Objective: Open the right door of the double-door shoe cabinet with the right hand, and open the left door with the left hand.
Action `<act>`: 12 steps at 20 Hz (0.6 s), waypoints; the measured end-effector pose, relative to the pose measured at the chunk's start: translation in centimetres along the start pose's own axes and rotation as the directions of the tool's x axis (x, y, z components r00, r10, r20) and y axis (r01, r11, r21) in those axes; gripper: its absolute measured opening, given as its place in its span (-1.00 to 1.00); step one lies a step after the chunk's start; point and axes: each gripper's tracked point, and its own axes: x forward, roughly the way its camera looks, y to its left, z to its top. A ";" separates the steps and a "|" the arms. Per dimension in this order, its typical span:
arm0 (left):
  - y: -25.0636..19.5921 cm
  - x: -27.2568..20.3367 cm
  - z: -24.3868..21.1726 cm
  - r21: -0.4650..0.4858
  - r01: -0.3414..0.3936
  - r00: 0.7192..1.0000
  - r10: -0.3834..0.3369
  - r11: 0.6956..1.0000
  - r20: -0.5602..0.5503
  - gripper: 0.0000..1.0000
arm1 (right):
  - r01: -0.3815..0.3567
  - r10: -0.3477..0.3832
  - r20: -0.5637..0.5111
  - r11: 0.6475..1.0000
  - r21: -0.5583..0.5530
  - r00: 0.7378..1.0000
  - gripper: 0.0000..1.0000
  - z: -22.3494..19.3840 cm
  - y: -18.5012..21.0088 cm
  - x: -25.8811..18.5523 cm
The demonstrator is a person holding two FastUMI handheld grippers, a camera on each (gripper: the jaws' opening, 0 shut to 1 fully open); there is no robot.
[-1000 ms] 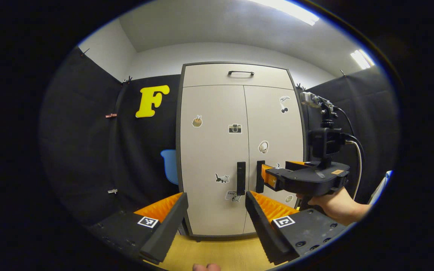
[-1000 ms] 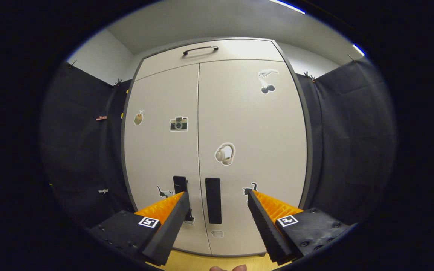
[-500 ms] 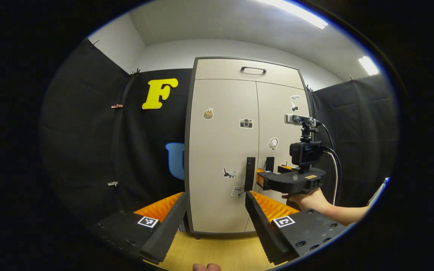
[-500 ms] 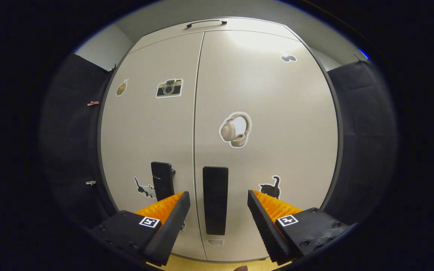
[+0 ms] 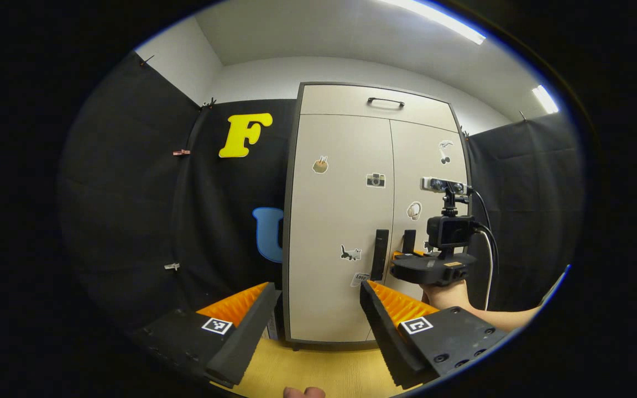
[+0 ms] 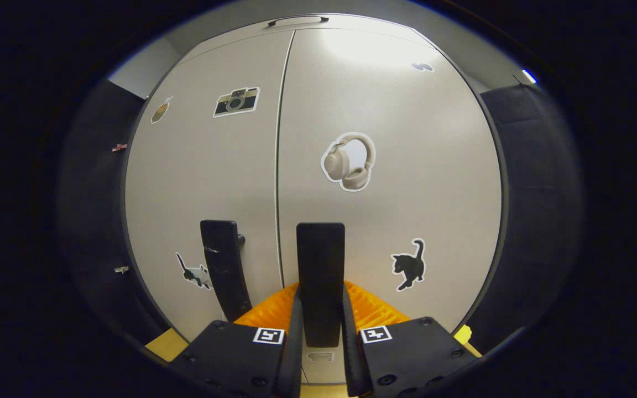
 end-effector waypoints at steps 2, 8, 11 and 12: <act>0.0 -0.2 -0.2 -0.004 -0.002 1.000 0.002 1.000 -0.004 0.89 | 0.008 -0.008 -0.011 1.000 -0.004 1.000 -0.52 0.0 0.0 0.0; 0.0 -1.5 -0.4 -0.004 -0.014 1.000 0.014 1.000 -0.013 0.89 | -0.039 0.040 -0.018 0.998 0.040 0.999 -0.69 0.0 0.0 -0.1; 0.2 -2.2 -0.3 -0.005 -0.026 1.000 0.025 1.000 -0.009 0.89 | -0.047 0.048 -0.015 0.999 0.019 0.999 -0.76 0.1 -0.1 -1.0; 0.2 -2.3 -0.2 -0.005 -0.029 1.000 0.029 1.000 -0.009 0.89 | -0.056 0.056 -0.012 0.998 0.029 0.998 -0.75 0.2 -0.2 -1.4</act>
